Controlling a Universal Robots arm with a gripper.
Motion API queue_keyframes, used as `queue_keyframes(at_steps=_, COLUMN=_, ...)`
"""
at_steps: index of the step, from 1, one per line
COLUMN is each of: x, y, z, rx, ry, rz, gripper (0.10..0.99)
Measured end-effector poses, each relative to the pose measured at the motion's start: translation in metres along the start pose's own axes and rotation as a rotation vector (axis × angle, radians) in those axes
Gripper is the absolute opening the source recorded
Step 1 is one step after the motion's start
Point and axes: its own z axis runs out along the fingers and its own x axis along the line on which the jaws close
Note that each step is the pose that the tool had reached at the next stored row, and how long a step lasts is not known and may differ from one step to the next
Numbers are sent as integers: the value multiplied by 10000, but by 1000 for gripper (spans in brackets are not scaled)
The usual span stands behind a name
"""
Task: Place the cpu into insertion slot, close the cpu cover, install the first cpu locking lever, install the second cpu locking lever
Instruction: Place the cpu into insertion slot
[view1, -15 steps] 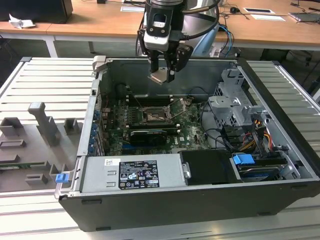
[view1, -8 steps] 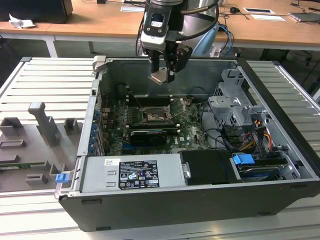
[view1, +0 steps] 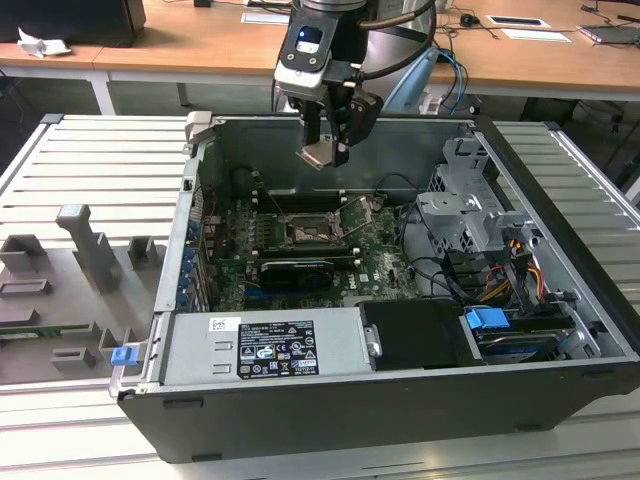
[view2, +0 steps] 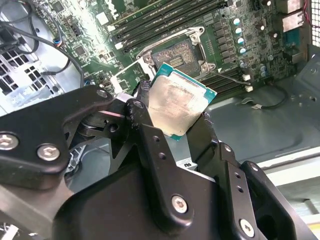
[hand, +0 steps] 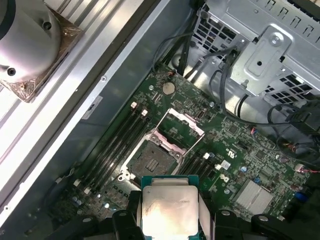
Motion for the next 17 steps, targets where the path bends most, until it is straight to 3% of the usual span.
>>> queue_keyframes(at_steps=7, x=0, y=0, z=2, rx=10, ry=-51, rz=549, gripper=541)
queue_keyframes(at_steps=17, x=0, y=0, z=9, rx=37, ry=-180, rz=1863, gripper=541)
